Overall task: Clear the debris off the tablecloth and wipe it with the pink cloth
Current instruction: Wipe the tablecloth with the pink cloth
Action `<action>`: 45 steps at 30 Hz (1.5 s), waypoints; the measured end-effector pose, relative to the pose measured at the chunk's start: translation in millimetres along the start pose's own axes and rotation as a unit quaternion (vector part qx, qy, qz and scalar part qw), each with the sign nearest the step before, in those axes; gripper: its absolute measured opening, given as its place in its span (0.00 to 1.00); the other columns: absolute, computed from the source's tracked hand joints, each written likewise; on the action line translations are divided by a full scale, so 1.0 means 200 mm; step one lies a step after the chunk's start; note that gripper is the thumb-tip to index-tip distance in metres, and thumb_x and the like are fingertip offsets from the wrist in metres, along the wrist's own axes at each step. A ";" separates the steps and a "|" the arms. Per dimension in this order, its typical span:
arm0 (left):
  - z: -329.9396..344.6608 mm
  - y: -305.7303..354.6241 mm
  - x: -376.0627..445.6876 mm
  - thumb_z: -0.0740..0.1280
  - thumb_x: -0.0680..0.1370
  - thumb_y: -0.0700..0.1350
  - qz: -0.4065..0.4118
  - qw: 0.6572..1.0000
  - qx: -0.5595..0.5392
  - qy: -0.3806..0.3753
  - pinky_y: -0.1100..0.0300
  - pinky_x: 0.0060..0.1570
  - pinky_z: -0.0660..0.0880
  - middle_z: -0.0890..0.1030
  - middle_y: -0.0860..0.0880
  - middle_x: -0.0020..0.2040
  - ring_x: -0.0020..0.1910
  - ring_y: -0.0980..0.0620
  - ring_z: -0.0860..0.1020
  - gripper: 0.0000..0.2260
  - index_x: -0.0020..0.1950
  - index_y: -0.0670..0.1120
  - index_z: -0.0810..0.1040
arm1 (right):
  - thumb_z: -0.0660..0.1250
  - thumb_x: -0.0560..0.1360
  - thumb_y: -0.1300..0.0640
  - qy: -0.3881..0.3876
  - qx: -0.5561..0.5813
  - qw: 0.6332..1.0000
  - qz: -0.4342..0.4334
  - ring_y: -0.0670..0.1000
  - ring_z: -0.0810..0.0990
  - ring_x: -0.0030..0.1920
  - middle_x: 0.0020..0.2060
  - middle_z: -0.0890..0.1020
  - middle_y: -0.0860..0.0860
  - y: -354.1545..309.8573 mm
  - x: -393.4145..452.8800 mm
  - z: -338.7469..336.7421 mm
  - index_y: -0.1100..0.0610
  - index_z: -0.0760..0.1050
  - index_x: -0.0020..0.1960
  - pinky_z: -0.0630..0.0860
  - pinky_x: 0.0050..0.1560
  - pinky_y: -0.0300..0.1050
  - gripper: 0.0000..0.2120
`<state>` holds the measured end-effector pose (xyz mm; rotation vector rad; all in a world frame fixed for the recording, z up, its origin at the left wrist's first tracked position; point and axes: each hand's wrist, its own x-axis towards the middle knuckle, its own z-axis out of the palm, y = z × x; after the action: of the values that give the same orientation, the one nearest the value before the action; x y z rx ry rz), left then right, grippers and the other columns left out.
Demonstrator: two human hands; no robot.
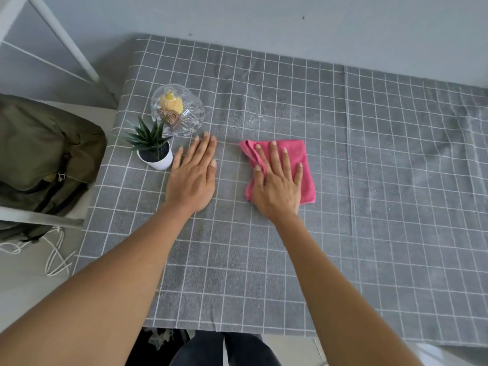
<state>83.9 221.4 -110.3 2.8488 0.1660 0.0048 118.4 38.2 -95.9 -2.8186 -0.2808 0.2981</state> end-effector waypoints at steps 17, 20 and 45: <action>0.01 0.01 0.00 0.39 0.81 0.51 -0.013 1.000 -0.001 0.006 0.50 0.75 0.42 0.45 0.53 0.78 0.77 0.55 0.46 0.24 0.78 0.50 0.46 | 0.43 0.82 0.45 0.017 0.006 0.996 0.086 0.50 0.37 0.77 0.78 0.41 0.45 -0.01 0.09 -0.03 0.38 0.41 0.77 0.32 0.73 0.59 0.24; 0.00 0.01 0.00 0.40 0.81 0.51 -0.010 1.000 -0.002 0.007 0.51 0.75 0.42 0.47 0.53 0.78 0.77 0.55 0.46 0.24 0.78 0.50 0.47 | 0.42 0.82 0.45 -0.003 -0.004 1.000 -0.001 0.50 0.37 0.77 0.78 0.42 0.44 -0.16 0.11 0.02 0.38 0.42 0.77 0.31 0.73 0.59 0.24; 0.00 0.01 0.00 0.40 0.81 0.51 -0.015 1.000 0.017 0.002 0.50 0.75 0.42 0.45 0.53 0.78 0.77 0.55 0.44 0.24 0.78 0.50 0.45 | 0.42 0.82 0.45 0.001 -0.028 0.998 -0.049 0.49 0.39 0.77 0.78 0.44 0.43 -0.15 0.32 -0.01 0.39 0.43 0.77 0.32 0.73 0.60 0.24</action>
<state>84.0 219.6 -110.7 2.8805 0.2111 0.0026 175.0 80.0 -95.8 -2.8493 -0.4313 0.2684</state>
